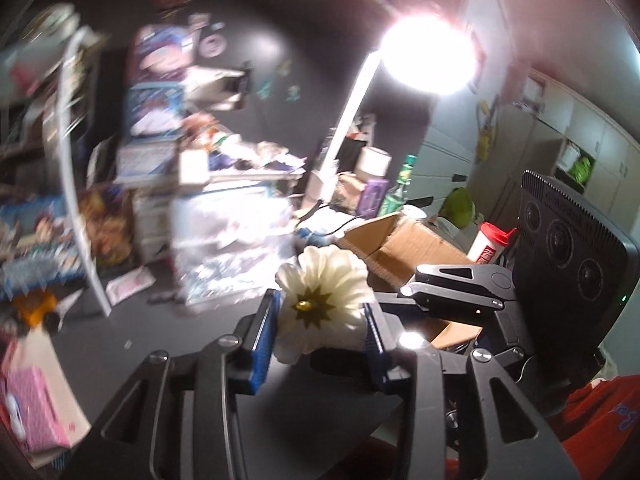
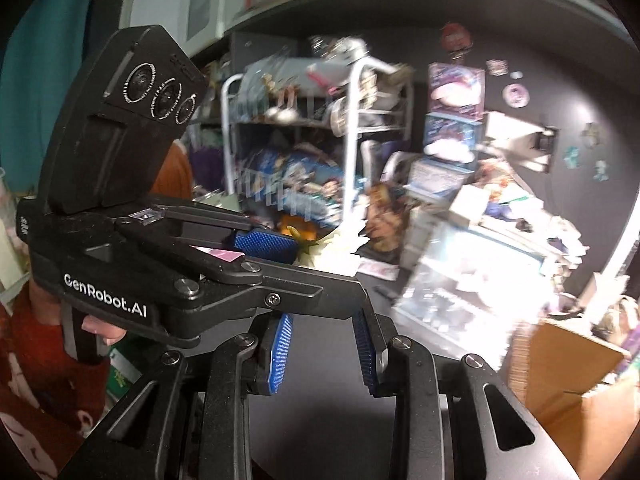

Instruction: Organize objects

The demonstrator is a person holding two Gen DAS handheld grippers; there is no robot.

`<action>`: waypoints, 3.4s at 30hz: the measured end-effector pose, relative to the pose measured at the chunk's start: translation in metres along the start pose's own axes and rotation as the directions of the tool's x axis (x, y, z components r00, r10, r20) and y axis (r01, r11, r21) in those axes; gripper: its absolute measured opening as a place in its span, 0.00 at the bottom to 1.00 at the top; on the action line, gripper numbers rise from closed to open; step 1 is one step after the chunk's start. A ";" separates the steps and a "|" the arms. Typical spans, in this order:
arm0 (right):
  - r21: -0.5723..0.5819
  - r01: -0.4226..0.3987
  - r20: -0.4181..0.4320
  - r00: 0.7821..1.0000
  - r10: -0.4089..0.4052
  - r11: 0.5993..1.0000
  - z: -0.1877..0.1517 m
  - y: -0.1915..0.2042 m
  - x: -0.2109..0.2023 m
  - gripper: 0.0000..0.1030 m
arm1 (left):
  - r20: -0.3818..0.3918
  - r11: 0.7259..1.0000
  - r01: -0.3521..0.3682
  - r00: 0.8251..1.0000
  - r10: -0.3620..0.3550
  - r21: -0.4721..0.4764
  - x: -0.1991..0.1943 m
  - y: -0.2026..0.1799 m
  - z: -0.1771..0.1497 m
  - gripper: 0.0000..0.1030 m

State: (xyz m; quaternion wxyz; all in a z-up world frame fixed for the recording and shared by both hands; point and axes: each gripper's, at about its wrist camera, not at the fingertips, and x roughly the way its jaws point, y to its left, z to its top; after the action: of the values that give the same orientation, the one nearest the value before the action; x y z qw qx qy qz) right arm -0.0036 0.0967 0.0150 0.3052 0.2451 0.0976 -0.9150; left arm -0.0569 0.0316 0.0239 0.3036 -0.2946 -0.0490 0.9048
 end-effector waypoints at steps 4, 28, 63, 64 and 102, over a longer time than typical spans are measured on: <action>0.021 0.067 0.012 0.998 -0.067 0.998 -0.003 -0.030 -0.029 0.24 | -0.014 0.998 0.046 0.999 -0.045 0.042 0.027 -0.028 0.024 0.35; 0.198 0.240 -0.186 0.961 -0.204 0.951 -0.050 -0.175 -0.068 0.50 | -0.193 0.989 0.125 0.975 -0.107 0.081 0.168 -0.087 0.080 0.82; 0.075 0.123 0.091 0.987 -0.130 0.990 -0.046 -0.084 -0.086 0.99 | 0.115 0.917 -0.387 0.911 0.397 -0.098 0.008 -0.041 -0.004 0.99; 0.078 0.109 0.100 0.988 -0.117 0.991 -0.047 -0.085 -0.086 0.99 | 0.112 0.914 -0.393 0.908 0.403 -0.102 0.009 -0.040 -0.005 0.99; 0.182 0.075 0.101 0.990 -0.095 0.980 -0.064 -0.116 -0.070 0.99 | 0.076 0.910 -0.401 0.909 0.409 -0.103 0.027 -0.025 -0.002 0.99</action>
State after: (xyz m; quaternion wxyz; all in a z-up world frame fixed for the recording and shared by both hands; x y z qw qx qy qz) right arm -0.0004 0.2457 -0.0008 0.2475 0.2168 0.0090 -0.9443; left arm -0.0603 0.0671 0.0153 0.0936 -0.2674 -0.0399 0.9582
